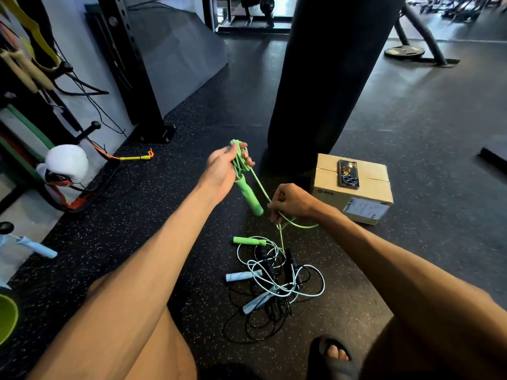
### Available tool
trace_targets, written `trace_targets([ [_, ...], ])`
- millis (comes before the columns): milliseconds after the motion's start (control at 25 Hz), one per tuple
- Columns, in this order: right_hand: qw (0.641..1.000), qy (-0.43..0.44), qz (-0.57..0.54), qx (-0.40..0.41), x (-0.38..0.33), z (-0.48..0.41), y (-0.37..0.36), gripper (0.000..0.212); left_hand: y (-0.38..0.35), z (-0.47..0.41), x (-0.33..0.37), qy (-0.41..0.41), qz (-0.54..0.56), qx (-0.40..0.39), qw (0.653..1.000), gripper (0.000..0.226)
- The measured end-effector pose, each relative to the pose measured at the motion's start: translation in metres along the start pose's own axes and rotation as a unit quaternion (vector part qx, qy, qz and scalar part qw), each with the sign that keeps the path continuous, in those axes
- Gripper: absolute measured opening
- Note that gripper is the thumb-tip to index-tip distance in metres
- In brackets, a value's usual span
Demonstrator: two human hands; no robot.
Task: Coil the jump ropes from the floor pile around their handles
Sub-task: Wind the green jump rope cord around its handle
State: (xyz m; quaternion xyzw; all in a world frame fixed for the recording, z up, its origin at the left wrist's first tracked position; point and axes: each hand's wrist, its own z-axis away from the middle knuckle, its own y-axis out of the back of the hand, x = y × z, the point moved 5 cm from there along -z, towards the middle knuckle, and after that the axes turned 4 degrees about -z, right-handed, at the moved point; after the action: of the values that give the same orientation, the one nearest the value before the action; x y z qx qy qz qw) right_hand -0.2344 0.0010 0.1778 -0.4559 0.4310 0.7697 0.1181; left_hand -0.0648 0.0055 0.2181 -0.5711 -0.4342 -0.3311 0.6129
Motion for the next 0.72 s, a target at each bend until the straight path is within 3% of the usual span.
trace_targets([
  [120,0.999,0.026,0.027,0.015,-0.004,-0.002,-0.005,0.01,0.006,-0.002,-0.002,-0.072,-0.199,0.069,0.975,0.02],
  [240,0.989,0.096,0.103,0.04,-0.018,-0.003,-0.004,0.006,0.002,-0.002,-0.006,-0.118,-0.405,0.06,0.905,0.022],
  [480,0.946,0.215,0.195,0.141,-0.035,0.005,0.012,0.016,-0.008,0.006,-0.017,-0.062,-0.62,-0.026,0.782,0.025],
  [600,0.94,0.219,0.209,0.156,-0.037,0.007,0.014,0.015,-0.014,0.01,-0.023,-0.001,-0.632,-0.059,0.773,0.037],
  [720,0.943,0.203,0.186,0.184,-0.035,0.007,0.018,0.021,-0.014,0.013,-0.033,0.07,-0.54,-0.111,0.832,0.043],
])
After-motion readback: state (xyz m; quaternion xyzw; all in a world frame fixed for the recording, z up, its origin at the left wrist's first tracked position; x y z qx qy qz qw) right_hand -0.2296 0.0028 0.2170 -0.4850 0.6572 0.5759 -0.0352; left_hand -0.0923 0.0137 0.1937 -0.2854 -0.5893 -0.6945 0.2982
